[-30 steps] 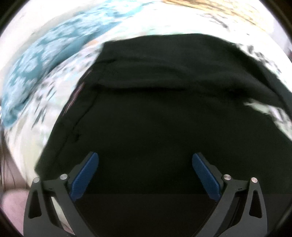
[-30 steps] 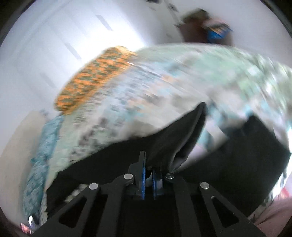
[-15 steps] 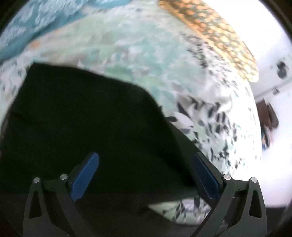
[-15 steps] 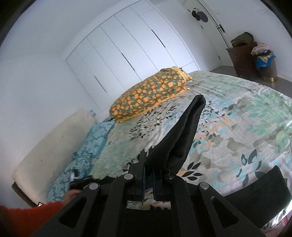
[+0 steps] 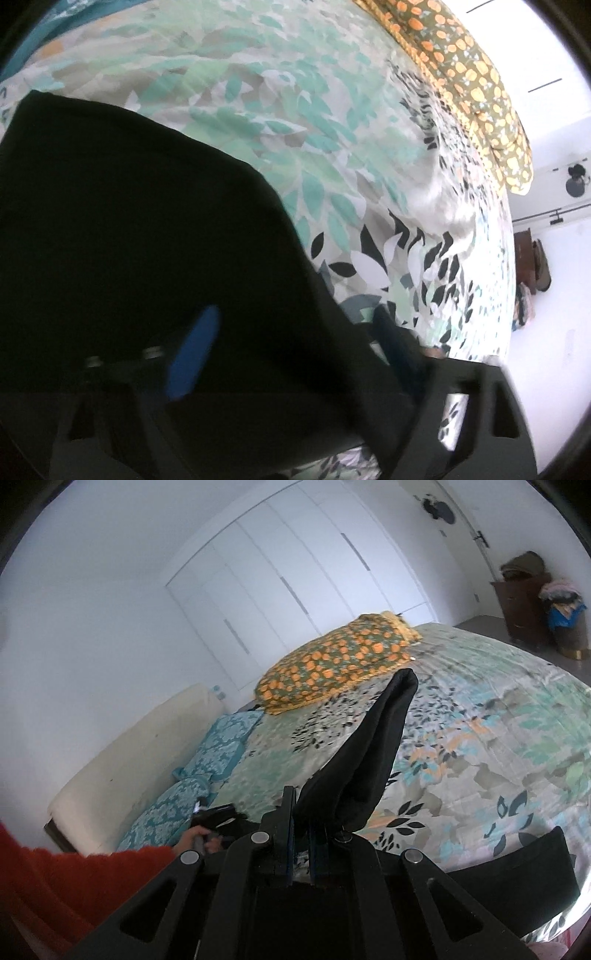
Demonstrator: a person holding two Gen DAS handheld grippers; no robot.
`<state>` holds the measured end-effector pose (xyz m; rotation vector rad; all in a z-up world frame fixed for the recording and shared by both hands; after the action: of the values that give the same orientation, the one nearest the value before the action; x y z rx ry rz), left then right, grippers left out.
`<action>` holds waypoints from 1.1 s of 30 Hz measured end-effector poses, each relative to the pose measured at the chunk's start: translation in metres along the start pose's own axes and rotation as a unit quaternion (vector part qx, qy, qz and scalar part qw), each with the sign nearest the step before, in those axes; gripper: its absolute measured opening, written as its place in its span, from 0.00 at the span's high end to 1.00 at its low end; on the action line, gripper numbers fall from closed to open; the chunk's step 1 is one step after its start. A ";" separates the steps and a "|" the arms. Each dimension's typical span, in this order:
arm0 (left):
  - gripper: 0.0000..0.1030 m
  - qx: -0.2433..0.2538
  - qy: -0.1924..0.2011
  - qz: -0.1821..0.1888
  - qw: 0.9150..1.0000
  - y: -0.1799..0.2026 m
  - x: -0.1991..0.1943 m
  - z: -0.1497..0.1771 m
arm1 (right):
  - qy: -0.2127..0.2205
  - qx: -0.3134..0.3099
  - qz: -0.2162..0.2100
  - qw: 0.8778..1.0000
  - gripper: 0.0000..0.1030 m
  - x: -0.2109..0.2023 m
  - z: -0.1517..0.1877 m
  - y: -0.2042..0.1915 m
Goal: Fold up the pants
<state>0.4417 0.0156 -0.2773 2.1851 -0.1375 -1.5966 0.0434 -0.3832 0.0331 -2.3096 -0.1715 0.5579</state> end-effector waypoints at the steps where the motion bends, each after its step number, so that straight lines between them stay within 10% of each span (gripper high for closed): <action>1: 0.71 -0.003 -0.005 0.006 1.000 0.000 0.001 0.000 | 0.000 0.000 0.002 1.000 0.95 -0.001 0.000 0.003; 2: 0.95 -0.006 -0.009 0.011 1.000 0.001 0.001 0.001 | -0.001 0.003 0.012 1.000 0.95 -0.001 0.001 0.010; 9: 0.97 0.065 0.123 0.025 0.990 0.033 -0.136 -0.004 | -0.019 0.104 0.088 0.991 0.95 0.035 -0.010 0.112; 14: 0.94 0.105 0.211 0.007 0.972 0.001 -0.242 0.068 | -0.042 0.153 0.120 0.980 0.95 0.038 0.003 0.150; 21: 0.96 0.077 0.020 -0.063 0.995 -0.075 -0.141 0.244 | -0.164 0.241 0.300 0.908 0.94 0.043 0.108 0.263; 33: 0.96 0.120 -0.020 -0.043 0.992 -0.048 -0.142 0.256 | -0.157 0.181 0.364 0.900 0.94 0.016 0.096 0.278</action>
<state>0.1488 0.0332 -0.2340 2.3683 -0.2630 -1.7525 0.0040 -0.5164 -0.2261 -1.8507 0.6272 1.2204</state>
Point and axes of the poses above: each gripper's, at about its wrist camera, not at the fingertips, and x roughly the way its jaws point, y to its right, z to its underside, the point moved 10 cm from there along x, roughly the way its jaws point, and after that the axes turned 13 degrees about x, right-handed, at the moved point
